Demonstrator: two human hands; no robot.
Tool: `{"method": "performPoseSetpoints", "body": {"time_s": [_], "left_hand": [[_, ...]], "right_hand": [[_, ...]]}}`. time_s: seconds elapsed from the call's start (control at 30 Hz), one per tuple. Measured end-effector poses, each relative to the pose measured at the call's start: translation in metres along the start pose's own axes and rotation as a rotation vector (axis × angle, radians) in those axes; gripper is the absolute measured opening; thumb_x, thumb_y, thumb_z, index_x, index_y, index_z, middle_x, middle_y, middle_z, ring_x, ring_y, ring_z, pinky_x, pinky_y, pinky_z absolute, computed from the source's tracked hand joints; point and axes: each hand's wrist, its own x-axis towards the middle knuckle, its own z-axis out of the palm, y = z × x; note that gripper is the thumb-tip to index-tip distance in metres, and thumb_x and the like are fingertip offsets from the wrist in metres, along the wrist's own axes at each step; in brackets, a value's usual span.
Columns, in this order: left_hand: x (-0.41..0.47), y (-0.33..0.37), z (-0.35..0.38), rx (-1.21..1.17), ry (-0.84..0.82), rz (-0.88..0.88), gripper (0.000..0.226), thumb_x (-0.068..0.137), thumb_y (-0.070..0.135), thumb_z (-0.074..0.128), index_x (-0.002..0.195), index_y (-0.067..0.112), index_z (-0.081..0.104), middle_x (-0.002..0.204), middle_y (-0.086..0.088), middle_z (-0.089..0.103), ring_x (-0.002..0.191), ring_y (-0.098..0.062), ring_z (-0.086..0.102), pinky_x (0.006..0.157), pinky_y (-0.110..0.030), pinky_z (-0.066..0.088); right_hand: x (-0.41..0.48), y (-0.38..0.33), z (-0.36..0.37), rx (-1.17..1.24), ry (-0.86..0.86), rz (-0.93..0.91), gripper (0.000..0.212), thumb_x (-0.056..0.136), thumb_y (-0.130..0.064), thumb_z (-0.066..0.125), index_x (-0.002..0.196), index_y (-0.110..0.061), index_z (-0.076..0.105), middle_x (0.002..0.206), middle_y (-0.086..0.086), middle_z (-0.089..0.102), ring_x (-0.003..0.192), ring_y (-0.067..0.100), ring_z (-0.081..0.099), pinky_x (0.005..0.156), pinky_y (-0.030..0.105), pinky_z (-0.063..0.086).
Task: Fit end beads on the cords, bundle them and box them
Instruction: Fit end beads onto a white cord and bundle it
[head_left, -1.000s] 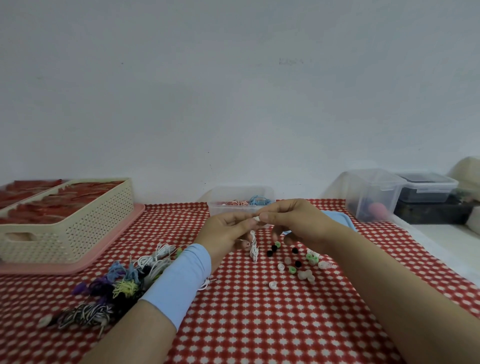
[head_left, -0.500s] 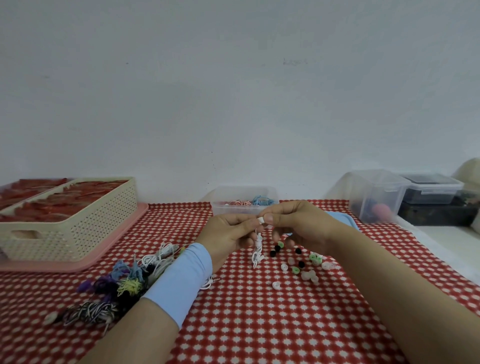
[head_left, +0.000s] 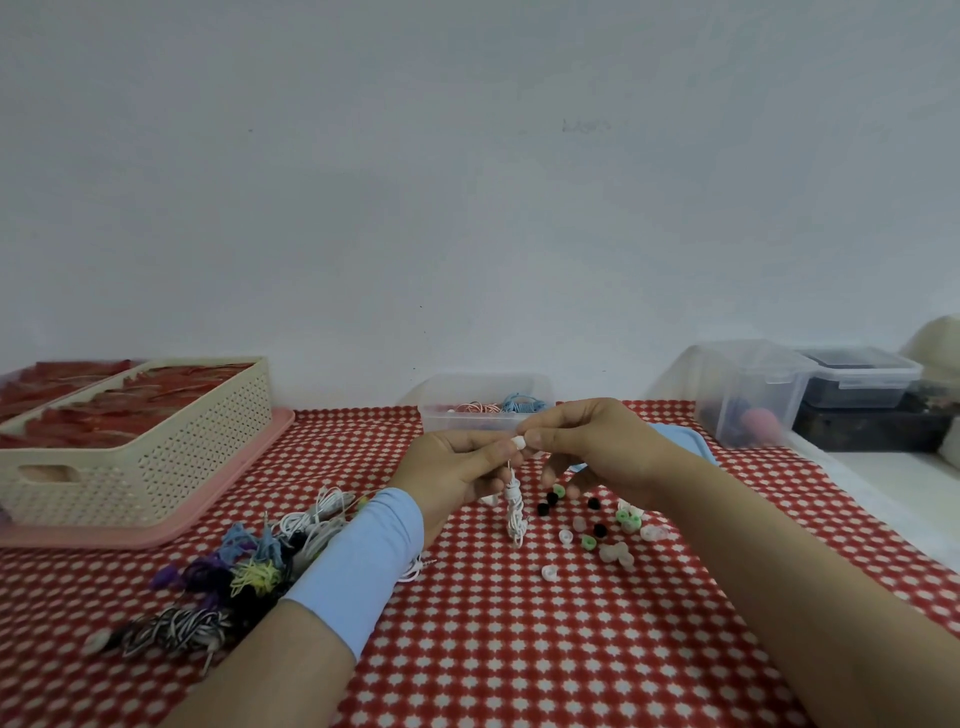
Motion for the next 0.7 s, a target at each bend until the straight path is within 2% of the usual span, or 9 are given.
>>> {"method": "performPoseSetpoints", "body": {"time_s": [0.13, 0.4, 0.5, 0.63, 0.7], "left_hand": [[0.0010, 0.0005, -0.0002, 0.023, 0.006, -0.002, 0.015, 0.085, 0.007, 0.072, 0.098, 0.002, 0.075, 0.078, -0.010, 0.073, 0.063, -0.016, 0.063, 0.063, -0.027, 0.057], [-0.0008, 0.0020, -0.0006, 0.102, 0.019, 0.032, 0.010, 0.089, 0.004, 0.069, 0.097, 0.004, 0.074, 0.069, -0.010, 0.070, 0.061, -0.017, 0.064, 0.060, -0.026, 0.057], [0.0014, 0.0007, -0.0018, 0.153, 0.043, 0.040, 0.009, 0.087, 0.007, 0.071, 0.096, 0.007, 0.075, 0.071, -0.011, 0.072, 0.064, -0.020, 0.066, 0.071, -0.035, 0.061], [0.0015, 0.0015, -0.0014, 0.174, 0.050, 0.046, 0.009, 0.088, 0.008, 0.071, 0.096, 0.008, 0.075, 0.072, -0.010, 0.073, 0.062, -0.017, 0.067, 0.060, -0.025, 0.056], [0.0012, 0.0018, -0.0012, 0.154, 0.046, 0.042, 0.011, 0.088, 0.010, 0.072, 0.097, 0.006, 0.075, 0.073, -0.011, 0.073, 0.061, -0.017, 0.066, 0.062, -0.028, 0.058]], "right_hand": [[-0.0024, -0.0037, -0.0008, -0.071, -0.022, -0.015, 0.011, 0.089, -0.013, 0.076, 0.099, -0.011, 0.080, 0.093, 0.009, 0.078, 0.064, 0.018, 0.064, 0.050, 0.026, 0.050], [-0.0005, -0.0013, 0.0008, -0.120, 0.020, -0.068, 0.014, 0.085, -0.009, 0.079, 0.099, -0.011, 0.079, 0.085, 0.012, 0.076, 0.066, 0.022, 0.068, 0.051, 0.028, 0.054], [0.0012, 0.0005, 0.0025, -0.198, 0.044, -0.114, 0.011, 0.085, -0.011, 0.080, 0.095, -0.013, 0.080, 0.086, 0.013, 0.077, 0.064, 0.021, 0.069, 0.053, 0.032, 0.058], [0.0017, -0.0003, 0.0025, -0.259, 0.073, -0.160, 0.010, 0.083, -0.014, 0.083, 0.092, -0.018, 0.082, 0.086, 0.013, 0.076, 0.064, 0.021, 0.069, 0.055, 0.034, 0.059], [0.0010, -0.0015, 0.0022, -0.262, 0.071, -0.173, 0.014, 0.081, -0.012, 0.084, 0.093, -0.019, 0.082, 0.087, 0.013, 0.074, 0.063, 0.022, 0.068, 0.054, 0.031, 0.058]]}}
